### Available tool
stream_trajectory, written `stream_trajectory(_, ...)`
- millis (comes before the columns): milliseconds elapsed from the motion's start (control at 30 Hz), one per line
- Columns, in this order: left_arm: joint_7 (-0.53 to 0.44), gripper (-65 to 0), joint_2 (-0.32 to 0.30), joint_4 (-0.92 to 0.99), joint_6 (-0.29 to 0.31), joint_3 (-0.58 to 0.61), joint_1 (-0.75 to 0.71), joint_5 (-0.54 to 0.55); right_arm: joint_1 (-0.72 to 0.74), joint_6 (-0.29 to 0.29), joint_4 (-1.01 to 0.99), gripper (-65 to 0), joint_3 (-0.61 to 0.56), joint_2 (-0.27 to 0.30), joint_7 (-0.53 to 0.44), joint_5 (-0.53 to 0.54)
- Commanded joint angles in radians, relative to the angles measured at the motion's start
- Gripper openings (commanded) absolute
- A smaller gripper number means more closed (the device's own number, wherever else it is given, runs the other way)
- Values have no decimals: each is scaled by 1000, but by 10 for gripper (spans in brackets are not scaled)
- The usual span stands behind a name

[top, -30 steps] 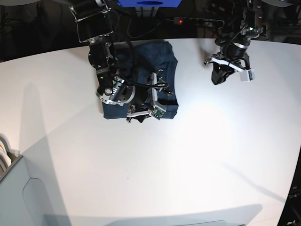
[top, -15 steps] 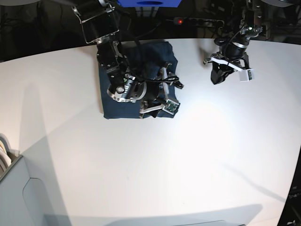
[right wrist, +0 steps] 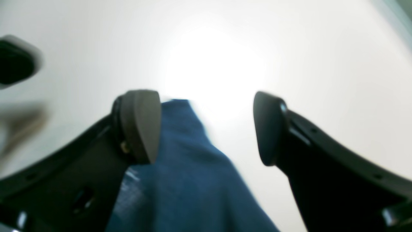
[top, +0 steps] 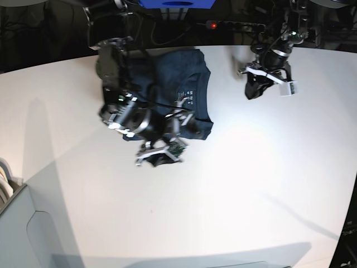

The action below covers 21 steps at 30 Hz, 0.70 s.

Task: Fold the T-shirt properly
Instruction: 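Release the shirt and withdraw the right gripper beside the bundle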

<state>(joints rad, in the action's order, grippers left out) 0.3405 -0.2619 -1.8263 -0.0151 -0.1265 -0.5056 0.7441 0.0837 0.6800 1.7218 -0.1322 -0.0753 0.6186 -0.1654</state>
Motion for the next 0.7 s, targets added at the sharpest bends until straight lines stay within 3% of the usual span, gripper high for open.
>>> stream_trajectory(0, -17, -526, 13, -33, 13, 9, 0, 10, 3, 18, 36, -223, 30, 15, -13, 11)
stream_trajectory(167, -17, -387, 72, -43, 10, 86, 38, 9, -28, 18, 97, -223, 165, 95, -7, 14)
stream_trajectory(367, -17, -255, 74, -6, 8, 189, 111, 9, -95, 18, 108, -223, 260, 153, -7, 14)
stream_trajectory(500, -17, -214, 74, 47, 8, 215, 147, 9, -127, 18, 105, -223, 305, 170, -7, 10)
stream_trajectory(667, -17, -211, 82, 96, 11, 216, 157, 9, -147, 18, 105, -223, 371, 168, -7, 8)
